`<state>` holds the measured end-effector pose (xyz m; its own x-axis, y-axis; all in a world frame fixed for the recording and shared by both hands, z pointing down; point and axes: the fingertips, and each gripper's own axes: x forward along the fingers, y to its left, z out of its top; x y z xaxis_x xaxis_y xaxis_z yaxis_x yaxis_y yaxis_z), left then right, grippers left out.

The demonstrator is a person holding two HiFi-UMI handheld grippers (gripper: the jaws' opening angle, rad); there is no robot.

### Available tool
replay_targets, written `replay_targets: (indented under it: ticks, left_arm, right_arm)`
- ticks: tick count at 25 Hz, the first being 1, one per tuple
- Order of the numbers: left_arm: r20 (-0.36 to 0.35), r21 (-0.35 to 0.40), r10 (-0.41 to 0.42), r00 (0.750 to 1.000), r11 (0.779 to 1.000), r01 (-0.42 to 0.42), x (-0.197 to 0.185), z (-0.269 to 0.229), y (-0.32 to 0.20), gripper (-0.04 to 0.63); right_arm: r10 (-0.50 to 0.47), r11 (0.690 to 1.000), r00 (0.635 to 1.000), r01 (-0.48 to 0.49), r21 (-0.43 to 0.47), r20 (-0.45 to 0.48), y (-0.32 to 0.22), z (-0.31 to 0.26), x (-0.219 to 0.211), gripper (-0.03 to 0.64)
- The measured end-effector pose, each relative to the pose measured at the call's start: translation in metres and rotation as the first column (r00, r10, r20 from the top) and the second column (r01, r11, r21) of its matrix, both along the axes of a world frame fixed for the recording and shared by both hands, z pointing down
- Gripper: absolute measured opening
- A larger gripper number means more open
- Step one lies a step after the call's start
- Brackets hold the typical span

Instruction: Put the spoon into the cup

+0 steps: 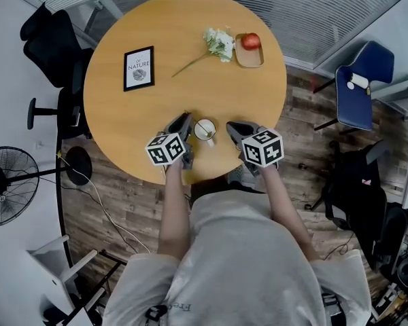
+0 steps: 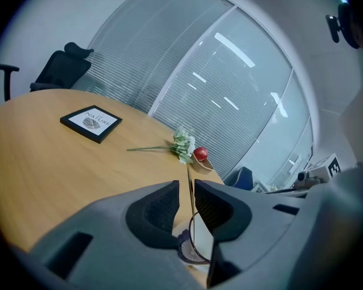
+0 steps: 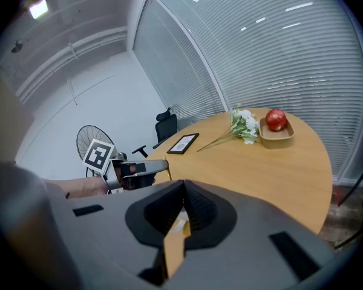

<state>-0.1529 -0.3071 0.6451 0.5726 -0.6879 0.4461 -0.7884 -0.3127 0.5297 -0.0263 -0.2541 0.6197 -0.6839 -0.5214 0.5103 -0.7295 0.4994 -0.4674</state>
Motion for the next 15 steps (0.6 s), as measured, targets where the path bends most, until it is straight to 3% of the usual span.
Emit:
replay_targets:
  ticks: [15]
  left_arm:
    - [0.04, 0.04, -0.032, 0.999, 0.999, 0.031, -0.014, -0.025, 0.038, 0.064]
  right_arm:
    - [-0.038, 0.998, 0.999, 0.038, 0.046, -0.008, 0.015, -0.018, -0.004, -0.003]
